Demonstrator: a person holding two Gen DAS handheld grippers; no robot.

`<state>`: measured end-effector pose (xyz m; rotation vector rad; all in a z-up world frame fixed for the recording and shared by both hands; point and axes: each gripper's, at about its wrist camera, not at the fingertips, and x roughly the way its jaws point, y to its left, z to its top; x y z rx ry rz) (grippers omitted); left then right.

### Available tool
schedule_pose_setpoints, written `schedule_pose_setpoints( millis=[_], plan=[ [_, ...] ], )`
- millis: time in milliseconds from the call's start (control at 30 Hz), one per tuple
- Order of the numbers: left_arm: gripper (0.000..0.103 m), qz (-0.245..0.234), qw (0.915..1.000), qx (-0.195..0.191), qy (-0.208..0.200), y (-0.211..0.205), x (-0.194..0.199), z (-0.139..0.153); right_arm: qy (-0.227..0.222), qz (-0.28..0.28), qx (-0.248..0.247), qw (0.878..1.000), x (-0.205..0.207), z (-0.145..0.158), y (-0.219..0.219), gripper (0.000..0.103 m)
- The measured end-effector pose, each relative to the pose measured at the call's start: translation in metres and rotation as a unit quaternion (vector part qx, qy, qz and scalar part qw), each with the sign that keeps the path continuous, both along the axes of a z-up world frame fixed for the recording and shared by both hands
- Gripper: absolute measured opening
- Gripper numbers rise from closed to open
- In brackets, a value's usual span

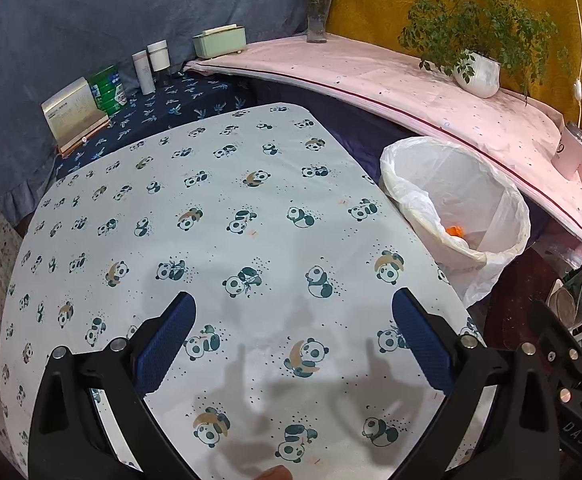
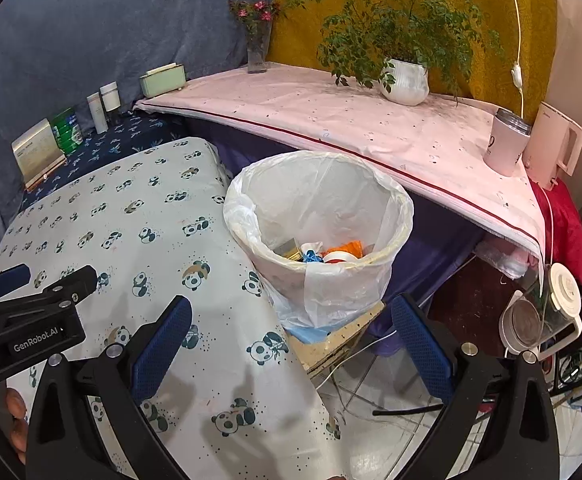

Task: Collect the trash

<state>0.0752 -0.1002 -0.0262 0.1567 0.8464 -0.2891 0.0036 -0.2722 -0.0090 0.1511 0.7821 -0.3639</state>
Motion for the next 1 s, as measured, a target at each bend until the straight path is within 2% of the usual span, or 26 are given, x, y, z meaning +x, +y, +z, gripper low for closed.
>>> schedule_pose_setpoints(
  millis=[767, 1000],
  plan=[
    [0.094, -0.012, 0.9993, 0.035, -0.012, -0.017, -0.009, -0.009, 0.016, -0.011, -0.007, 1.0, -0.003, -0.012, -0.005, 0.096],
    [0.094, -0.018, 0.9991, 0.034, -0.016, -0.021, -0.009, -0.008, 0.018, -0.015, -0.004, 1.0, -0.002, -0.015, -0.01, 0.096]
  ],
)
